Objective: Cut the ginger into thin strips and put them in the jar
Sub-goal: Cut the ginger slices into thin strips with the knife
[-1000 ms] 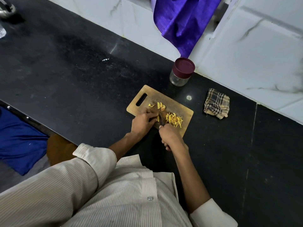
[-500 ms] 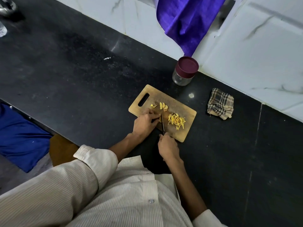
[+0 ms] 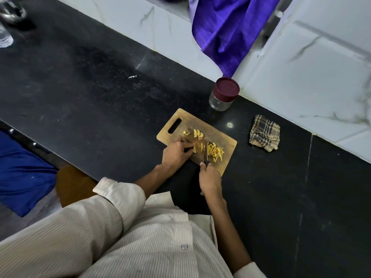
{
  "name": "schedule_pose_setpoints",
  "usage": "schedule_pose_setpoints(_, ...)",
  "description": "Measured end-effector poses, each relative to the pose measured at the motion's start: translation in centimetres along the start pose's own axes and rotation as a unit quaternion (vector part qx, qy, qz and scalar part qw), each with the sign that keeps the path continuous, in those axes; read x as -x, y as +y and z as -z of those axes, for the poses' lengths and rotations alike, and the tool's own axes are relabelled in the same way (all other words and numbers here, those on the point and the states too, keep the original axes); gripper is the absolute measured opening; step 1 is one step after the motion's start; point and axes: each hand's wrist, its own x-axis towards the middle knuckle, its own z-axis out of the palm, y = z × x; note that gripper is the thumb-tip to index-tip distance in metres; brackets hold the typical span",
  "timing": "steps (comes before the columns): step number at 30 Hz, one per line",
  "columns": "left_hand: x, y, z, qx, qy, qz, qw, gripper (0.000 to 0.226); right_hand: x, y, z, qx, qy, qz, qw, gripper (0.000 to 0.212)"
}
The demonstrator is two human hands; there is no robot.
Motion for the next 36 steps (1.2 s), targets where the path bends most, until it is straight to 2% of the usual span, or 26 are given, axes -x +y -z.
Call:
schedule_pose_setpoints(5, 0.2, -0.3, -0.1, 0.000, -0.002, -0.003, 1.000, 0.030, -0.2, 0.5, 0.7, -0.022, -0.004, -0.006, 1.000, 0.036)
schedule_pose_setpoints(16, 0.3, 0.0, 0.0, 0.007, 0.007, -0.010, 1.000, 0.030, 0.5, 0.1, 0.0, -0.021, -0.072, 0.015, 0.997, 0.030)
schedule_pose_setpoints(29, 0.1, -0.2, 0.0, 0.000, 0.003, -0.017, 1.000, 0.031, 0.0, -0.1, 0.1, -0.001, -0.079, 0.013, 0.997, 0.035)
schedule_pose_setpoints(36, -0.2, -0.5, -0.2, 0.002, 0.000, -0.024, 1.000, 0.030, -0.3, -2.0, 2.2, 0.010, -0.136, -0.051, 0.989, 0.035)
